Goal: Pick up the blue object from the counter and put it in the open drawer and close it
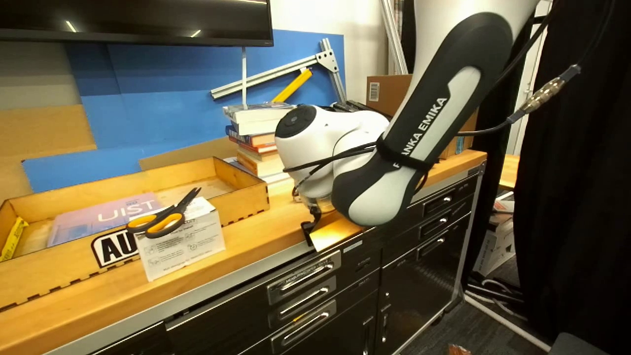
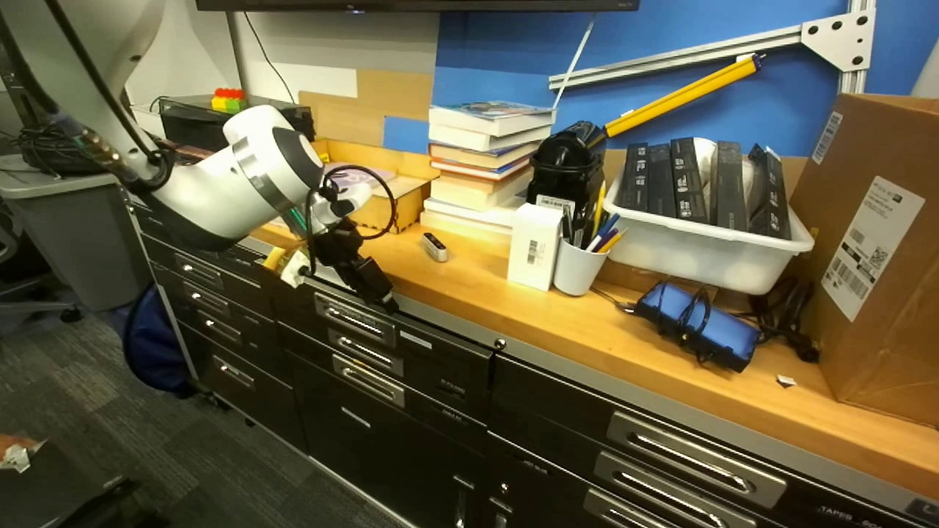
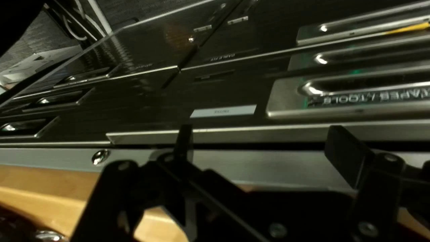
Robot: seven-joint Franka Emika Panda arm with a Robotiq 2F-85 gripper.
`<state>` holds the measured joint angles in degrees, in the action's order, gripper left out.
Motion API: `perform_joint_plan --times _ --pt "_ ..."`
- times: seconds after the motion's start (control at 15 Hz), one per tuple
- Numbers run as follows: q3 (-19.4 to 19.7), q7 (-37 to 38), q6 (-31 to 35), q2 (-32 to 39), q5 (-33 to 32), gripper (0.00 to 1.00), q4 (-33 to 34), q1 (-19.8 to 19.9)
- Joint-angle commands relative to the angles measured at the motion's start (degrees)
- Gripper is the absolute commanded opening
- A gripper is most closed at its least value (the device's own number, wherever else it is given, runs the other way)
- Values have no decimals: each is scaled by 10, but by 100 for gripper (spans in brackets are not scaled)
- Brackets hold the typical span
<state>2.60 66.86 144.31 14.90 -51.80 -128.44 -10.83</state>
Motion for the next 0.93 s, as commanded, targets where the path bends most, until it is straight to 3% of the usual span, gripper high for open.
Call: perform_joint_plan --times 0.0,0.13,0.47,0.67,0.87 --pt "-8 11 39 -67 -11 100 -37 20" --pt "-23 -50 31 -94 28 100 -52 30" --pt "-65 -280 -34 -164 234 100 -106 33" --pt "-81 -413 -110 -191 349 100 -106 28" --pt "-76 -537 -148 -173 404 100 -85 40"
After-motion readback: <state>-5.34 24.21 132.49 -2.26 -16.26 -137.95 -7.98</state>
